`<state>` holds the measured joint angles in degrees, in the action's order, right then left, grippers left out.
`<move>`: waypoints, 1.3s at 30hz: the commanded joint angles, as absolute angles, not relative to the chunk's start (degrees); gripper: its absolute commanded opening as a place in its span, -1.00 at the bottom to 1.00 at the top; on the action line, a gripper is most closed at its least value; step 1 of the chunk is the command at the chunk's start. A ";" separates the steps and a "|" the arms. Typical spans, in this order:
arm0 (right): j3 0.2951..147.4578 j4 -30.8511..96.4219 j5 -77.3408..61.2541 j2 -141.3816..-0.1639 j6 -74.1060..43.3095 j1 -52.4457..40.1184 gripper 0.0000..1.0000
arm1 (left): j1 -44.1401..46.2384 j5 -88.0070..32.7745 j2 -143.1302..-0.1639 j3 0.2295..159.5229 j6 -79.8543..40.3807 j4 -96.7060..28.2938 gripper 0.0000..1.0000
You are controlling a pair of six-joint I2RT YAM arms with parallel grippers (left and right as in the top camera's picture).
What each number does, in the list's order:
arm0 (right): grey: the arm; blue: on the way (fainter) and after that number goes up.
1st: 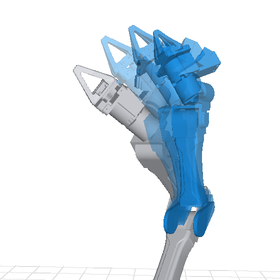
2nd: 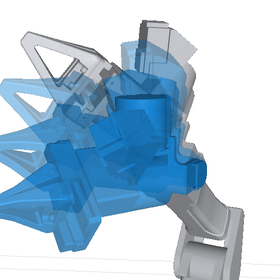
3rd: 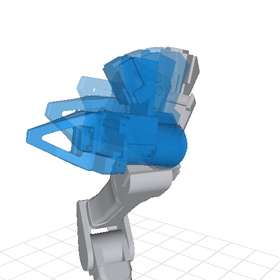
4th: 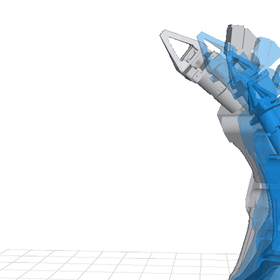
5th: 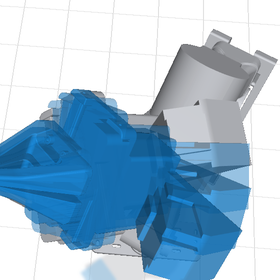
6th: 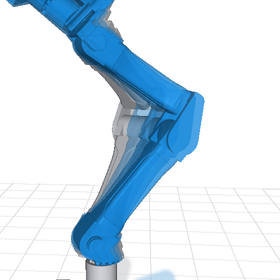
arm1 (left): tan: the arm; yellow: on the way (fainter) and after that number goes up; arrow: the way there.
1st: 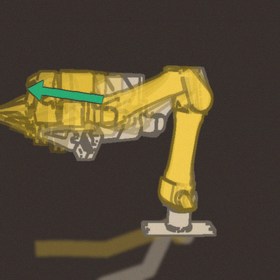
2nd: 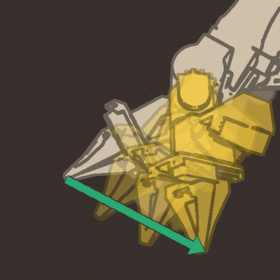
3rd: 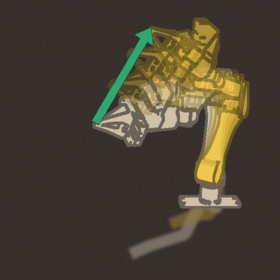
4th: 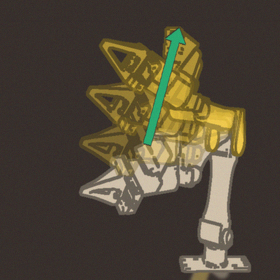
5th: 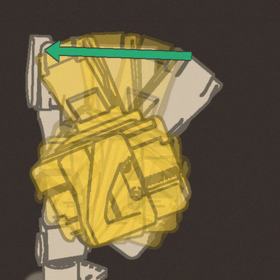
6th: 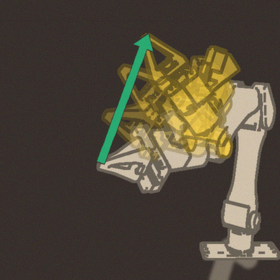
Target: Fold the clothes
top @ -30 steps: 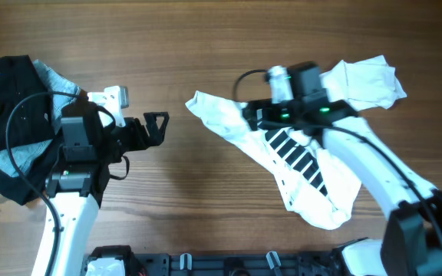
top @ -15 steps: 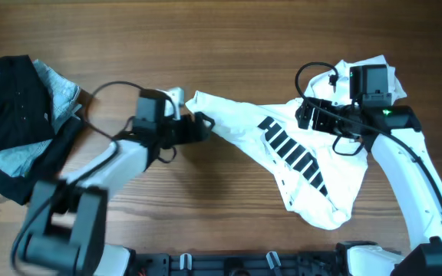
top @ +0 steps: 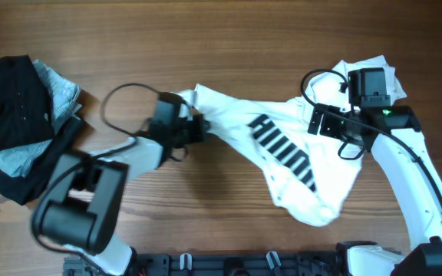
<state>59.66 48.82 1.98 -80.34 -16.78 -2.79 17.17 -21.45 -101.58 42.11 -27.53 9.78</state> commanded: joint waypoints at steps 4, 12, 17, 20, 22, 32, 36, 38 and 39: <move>59.51 44.99 9.23 -81.78 -20.64 -2.55 1.00 | -3.92 -19.49 -90.45 49.87 -26.17 7.84 -0.92; 59.51 42.68 5.74 -86.00 -22.55 -2.55 1.00 | -6.81 -24.62 -90.06 53.54 -26.15 -9.30 1.00; 59.51 42.70 5.52 -86.52 -22.46 -2.55 0.99 | -1.72 -24.60 -90.32 53.52 -25.71 -32.01 1.00; 59.51 42.68 3.97 -86.52 -22.48 -2.55 0.99 | 4.16 -23.29 -90.56 53.45 -20.99 -38.13 1.00; 59.51 42.65 2.63 -86.54 -22.50 -2.55 1.00 | 7.86 -18.85 -90.72 53.45 -19.00 -37.67 1.00; 59.51 43.51 1.41 -86.54 -22.48 -2.55 0.99 | 25.08 1.76 -96.20 53.45 -9.41 -28.27 0.88; 59.51 43.77 1.43 -86.54 -22.46 -2.55 0.99 | 26.59 2.68 -100.18 53.47 -9.39 -29.26 0.69; 59.51 43.77 1.43 -86.54 -22.48 -2.55 1.00 | 26.74 2.68 -100.47 53.47 -9.39 -30.30 0.46; 59.51 43.77 1.43 -86.54 -22.50 -2.55 0.99 | 26.74 2.68 -100.47 53.47 -9.39 -30.74 0.27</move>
